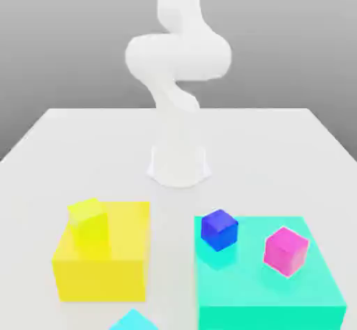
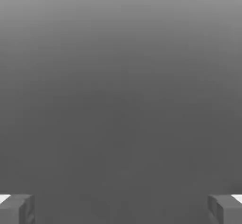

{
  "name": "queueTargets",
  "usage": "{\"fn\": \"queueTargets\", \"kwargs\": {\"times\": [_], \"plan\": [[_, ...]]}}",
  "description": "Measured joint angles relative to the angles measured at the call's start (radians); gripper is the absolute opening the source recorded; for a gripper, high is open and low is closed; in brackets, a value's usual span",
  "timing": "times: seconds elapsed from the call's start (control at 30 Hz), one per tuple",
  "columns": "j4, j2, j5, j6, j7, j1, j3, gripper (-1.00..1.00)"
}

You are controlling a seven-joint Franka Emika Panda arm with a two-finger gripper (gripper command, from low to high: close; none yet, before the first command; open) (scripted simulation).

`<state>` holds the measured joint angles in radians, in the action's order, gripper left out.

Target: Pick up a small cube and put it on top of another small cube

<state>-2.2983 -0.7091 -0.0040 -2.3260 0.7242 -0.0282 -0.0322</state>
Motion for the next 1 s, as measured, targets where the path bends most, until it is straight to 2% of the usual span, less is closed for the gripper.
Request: {"fn": "queueTargets", "kwargs": {"times": [0.3, 0.53, 0.77, 1.0], "plan": [[0.007, 0.330, 0.027, -0.093, -0.307, -0.082, -0.114, 0.00], [0.013, 0.585, 0.086, -0.163, -0.569, -0.111, -0.174, 0.00], [0.018, 0.841, 0.141, -0.233, -0.827, -0.084, -0.173, 0.00], [0.029, 1.090, 0.142, -0.324, -1.019, -0.026, -0.138, 0.00]]}}
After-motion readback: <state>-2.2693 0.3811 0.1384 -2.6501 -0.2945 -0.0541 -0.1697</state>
